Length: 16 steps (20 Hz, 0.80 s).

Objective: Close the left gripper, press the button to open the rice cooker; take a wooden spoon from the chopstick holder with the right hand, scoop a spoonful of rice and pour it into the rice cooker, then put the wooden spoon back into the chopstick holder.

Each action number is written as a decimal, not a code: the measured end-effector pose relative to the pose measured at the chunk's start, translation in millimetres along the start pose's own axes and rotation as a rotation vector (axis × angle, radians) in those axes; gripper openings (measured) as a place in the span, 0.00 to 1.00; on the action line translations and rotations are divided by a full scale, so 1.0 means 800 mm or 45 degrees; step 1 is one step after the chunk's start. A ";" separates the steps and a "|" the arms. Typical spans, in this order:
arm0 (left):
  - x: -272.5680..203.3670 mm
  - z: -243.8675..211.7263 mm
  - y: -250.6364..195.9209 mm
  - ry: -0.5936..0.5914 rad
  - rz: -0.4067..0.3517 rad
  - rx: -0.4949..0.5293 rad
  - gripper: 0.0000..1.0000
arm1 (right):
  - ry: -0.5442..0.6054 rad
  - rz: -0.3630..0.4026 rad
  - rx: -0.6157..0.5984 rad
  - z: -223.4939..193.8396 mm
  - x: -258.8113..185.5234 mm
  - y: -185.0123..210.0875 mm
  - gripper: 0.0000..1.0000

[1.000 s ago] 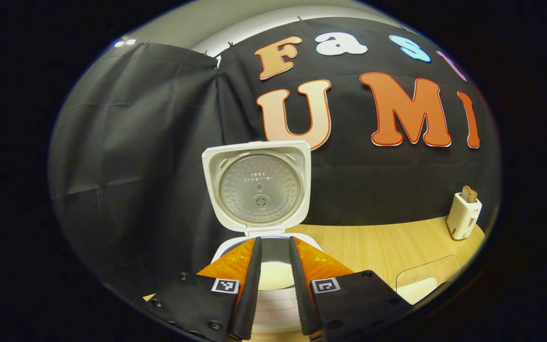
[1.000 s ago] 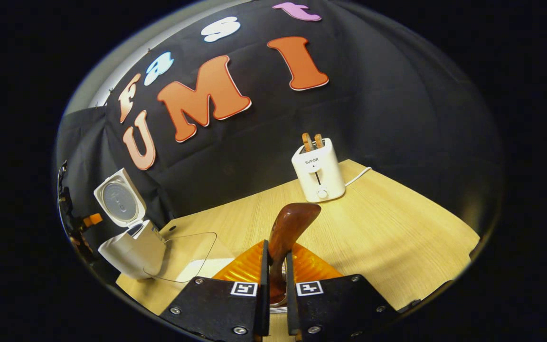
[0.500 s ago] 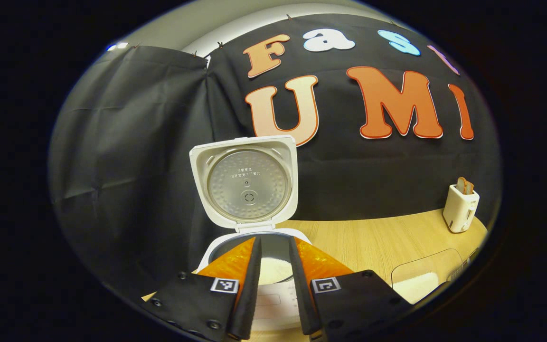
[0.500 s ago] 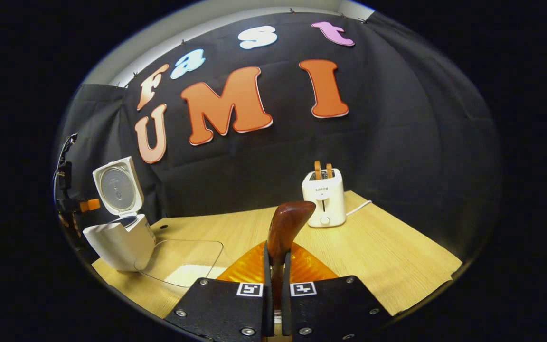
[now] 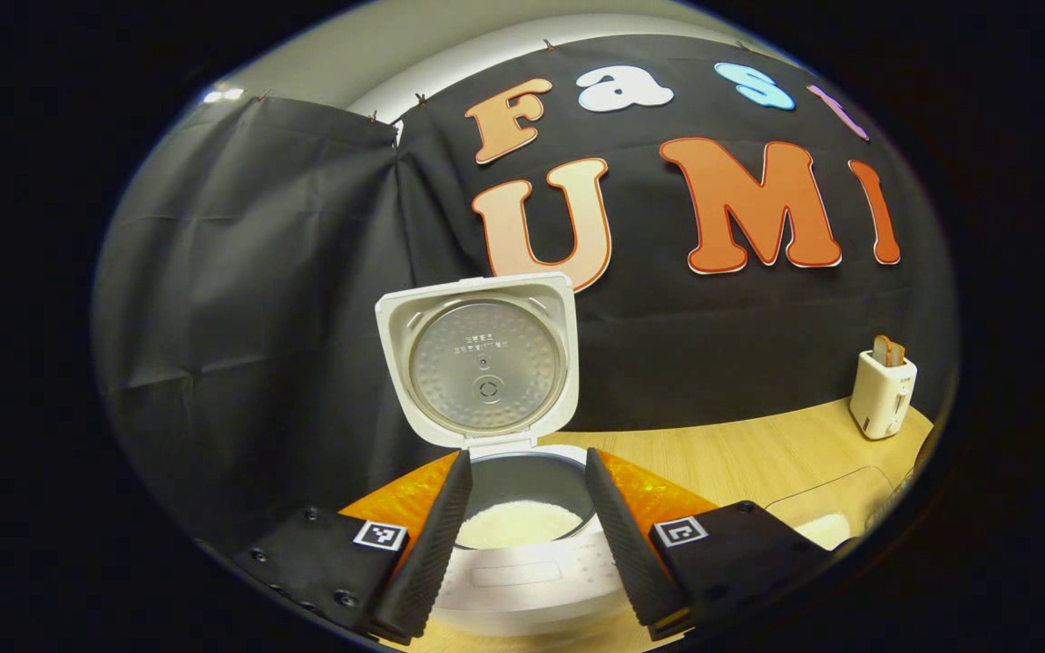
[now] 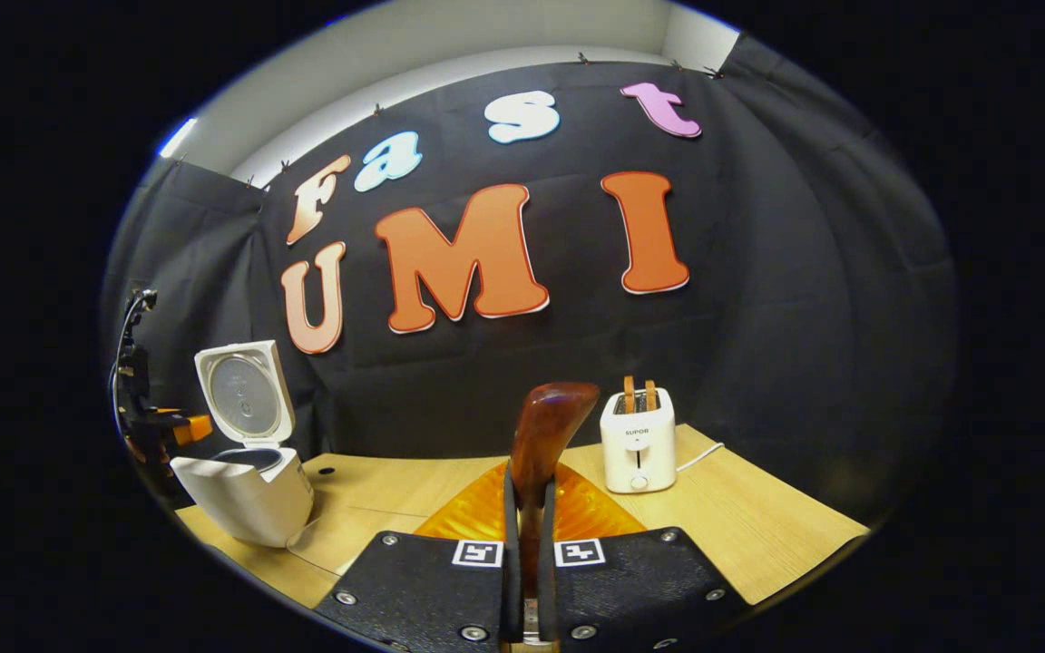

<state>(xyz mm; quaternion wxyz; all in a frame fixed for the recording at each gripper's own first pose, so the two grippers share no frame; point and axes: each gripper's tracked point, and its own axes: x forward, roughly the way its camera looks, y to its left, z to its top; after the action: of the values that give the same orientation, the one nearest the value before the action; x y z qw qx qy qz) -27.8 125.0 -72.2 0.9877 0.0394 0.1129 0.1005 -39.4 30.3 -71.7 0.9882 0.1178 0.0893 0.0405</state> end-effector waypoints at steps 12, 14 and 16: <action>-0.005 -0.004 0.021 -0.065 0.025 0.007 0.97 | -0.027 0.161 -0.054 -0.009 0.033 0.115 0.06; -0.004 -0.007 0.023 -0.071 0.022 0.008 0.97 | 0.004 0.186 -0.065 -0.025 0.039 0.132 0.06; -0.005 -0.006 0.026 -0.083 0.024 0.010 0.97 | 0.032 0.195 -0.095 -0.040 0.045 0.144 0.06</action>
<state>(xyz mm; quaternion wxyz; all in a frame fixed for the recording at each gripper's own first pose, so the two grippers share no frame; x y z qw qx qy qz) -37.0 144.5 -74.3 0.9897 0.0478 0.0805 0.1080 -17.1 152.8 -80.9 0.9847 0.0869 0.0907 0.1208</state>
